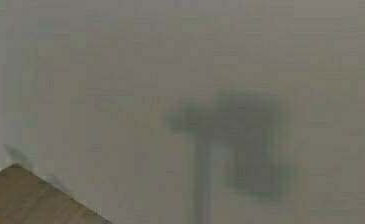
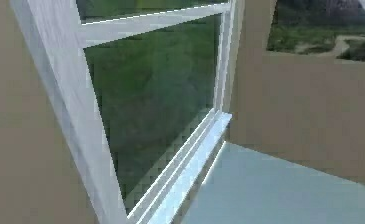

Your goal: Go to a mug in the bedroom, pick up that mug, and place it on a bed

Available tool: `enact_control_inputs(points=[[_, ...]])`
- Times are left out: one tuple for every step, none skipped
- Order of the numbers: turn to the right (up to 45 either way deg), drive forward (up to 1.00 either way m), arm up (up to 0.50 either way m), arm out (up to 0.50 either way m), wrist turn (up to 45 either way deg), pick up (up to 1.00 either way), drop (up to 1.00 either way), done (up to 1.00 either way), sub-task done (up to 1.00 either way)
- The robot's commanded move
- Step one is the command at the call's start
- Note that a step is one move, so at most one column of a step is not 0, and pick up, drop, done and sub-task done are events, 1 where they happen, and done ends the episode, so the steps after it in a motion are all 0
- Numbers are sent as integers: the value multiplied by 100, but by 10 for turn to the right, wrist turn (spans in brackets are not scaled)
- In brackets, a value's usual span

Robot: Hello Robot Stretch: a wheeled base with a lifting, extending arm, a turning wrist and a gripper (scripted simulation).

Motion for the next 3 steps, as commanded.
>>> enact_control_inputs(points=[[450, 0, 0, 0, 0, 0, 0, 0, 0], [450, 0, 0, 0, 0, 0, 0, 0, 0], [450, 0, 0, 0, 0, 0, 0, 0, 0]])
